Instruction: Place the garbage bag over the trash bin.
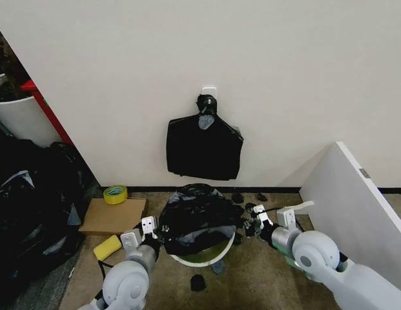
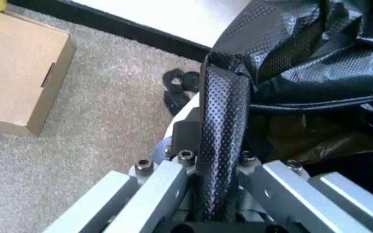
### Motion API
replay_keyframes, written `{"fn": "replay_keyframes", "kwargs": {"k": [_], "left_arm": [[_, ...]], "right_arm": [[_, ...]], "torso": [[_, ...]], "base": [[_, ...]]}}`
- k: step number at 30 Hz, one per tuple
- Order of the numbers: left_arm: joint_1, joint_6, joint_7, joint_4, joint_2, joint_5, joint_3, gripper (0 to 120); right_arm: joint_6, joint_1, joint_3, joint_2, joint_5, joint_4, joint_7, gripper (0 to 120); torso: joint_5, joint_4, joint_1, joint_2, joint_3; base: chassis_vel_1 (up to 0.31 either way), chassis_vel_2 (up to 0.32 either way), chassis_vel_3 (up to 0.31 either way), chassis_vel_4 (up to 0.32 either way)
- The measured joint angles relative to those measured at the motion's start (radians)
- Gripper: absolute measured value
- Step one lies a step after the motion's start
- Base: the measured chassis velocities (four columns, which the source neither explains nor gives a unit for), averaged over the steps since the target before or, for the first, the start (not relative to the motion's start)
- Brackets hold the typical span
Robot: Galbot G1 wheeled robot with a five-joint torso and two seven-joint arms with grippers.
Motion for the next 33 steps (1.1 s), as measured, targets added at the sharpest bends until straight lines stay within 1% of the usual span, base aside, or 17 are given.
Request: {"fn": "replay_keyframes", "kwargs": {"k": [5,10,11,12,15,16,17,18,19,23,25,26,27,28,31,32,33], "left_arm": [[0.013,0.014,0.002,-0.012,0.005,0.006,-0.001,1],[0.015,0.033,0.0,-0.019,0.021,0.01,-0.004,1],[0.013,0.034,-0.001,-0.019,0.023,0.009,-0.005,1],[0.013,0.034,-0.001,-0.019,0.023,0.009,-0.005,1],[0.004,0.032,-0.013,-0.004,0.023,0.002,-0.008,1],[0.001,0.032,-0.016,-0.001,0.023,-0.004,-0.008,1],[-0.002,0.032,-0.019,0.002,0.021,-0.011,-0.009,1],[-0.004,0.032,-0.02,0.004,0.021,-0.015,-0.01,1],[-0.004,0.032,-0.02,0.004,0.021,-0.015,-0.01,1],[-0.011,0.032,-0.026,0.006,0.022,-0.025,-0.01,1],[-0.012,0.033,-0.028,0.006,0.022,-0.027,-0.01,1],[-0.014,0.035,-0.034,0.005,0.023,-0.034,-0.011,1],[-0.014,0.035,-0.034,0.005,0.023,-0.034,-0.011,1],[-0.014,0.038,-0.037,0.004,0.023,-0.04,-0.011,1],[-0.018,0.05,-0.044,0.001,0.024,-0.049,-0.011,1],[-0.021,0.052,-0.044,0.002,0.025,-0.045,-0.011,1],[-0.021,0.053,-0.043,0.003,0.027,-0.04,-0.01,1]], "right_arm": [[0.022,-0.009,0.007,0.023,0.021,0.022,0.03,1],[0.055,-0.046,0.07,0.048,0.039,0.051,0.063,25],[0.057,-0.055,0.087,0.049,0.048,0.057,0.067,28],[0.057,-0.055,0.087,0.049,0.048,0.057,0.067,28],[0.054,-0.088,0.137,0.047,0.082,0.069,0.076,41],[0.051,-0.101,0.155,0.046,0.092,0.072,0.076,43],[0.048,-0.115,0.175,0.044,0.102,0.073,0.075,50],[0.041,-0.131,0.2,0.041,0.114,0.075,0.073,53],[0.041,-0.131,0.2,0.041,0.114,0.075,0.073,53],[0.033,-0.192,0.284,0.032,0.119,0.077,0.042,70],[0.035,-0.2,0.295,0.031,0.113,0.079,0.034,71],[0.05,-0.219,0.315,0.029,0.085,0.087,0.011,79],[0.05,-0.219,0.315,0.029,0.085,0.087,0.011,79],[0.073,-0.235,0.326,0.026,0.05,0.098,-0.015,85],[0.211,-0.327,0.332,0.003,-0.202,0.189,-0.143,98],[0.253,-0.35,0.295,-0.001,-0.292,0.241,-0.167,99],[0.27,-0.359,0.261,-0.004,-0.34,0.269,-0.18,100]], "torso": [[-0.0002,0.0001,0.0,0.0,0.0],[-0.0002,0.0,0.0,0.0,0.0],[-0.0002,0.0,0.0,0.0,0.0],[-0.0002,0.0,0.0,0.0,0.0],[-0.0002,0.0,0.0,0.0,0.0],[-0.0002,0.0001,0.0,0.0,0.0],[-0.0001,0.0001,0.0,0.0,0.0],[-0.0003,0.0,0.0,0.0,0.0],[-0.0003,0.0,0.0,0.0,0.0],[-0.0001,-0.0001,0.0,0.0,0.0],[-0.0001,-0.0001,0.0,0.0,0.0],[-0.0001,0.0,0.0,0.0,0.0],[-0.0001,0.0,0.0,0.0,0.0],[0.0,0.0,0.0,0.0,0.0],[-0.0003,-0.0003,0.0,0.0,0.0],[-0.0003,-0.0002,0.0,0.0,0.0],[-0.0003,-0.0001,0.0,0.0,0.0]], "base": [[0.0,0.0,0.0,0.0],[0.0,0.0,0.0,0.0],[0.0,0.0,0.0,0.0],[0.0,0.0,0.0,0.0],[0.0,0.0,0.0,0.0],[0.0,0.0,0.0,0.0],[0.0,0.0,0.0,0.0],[0.0,0.0,0.0,0.0],[0.0,0.0,0.0,0.0],[0.0,0.0,0.0,0.0],[0.0,0.0,0.0,0.0],[0.0,0.0,0.0,0.0],[0.0,0.0,0.0,0.0],[0.0,0.0,0.0,0.0],[0.0,0.0,0.0,0.0],[0.0,0.0,0.0,0.0],[0.0,0.0,0.0,0.0]]}}
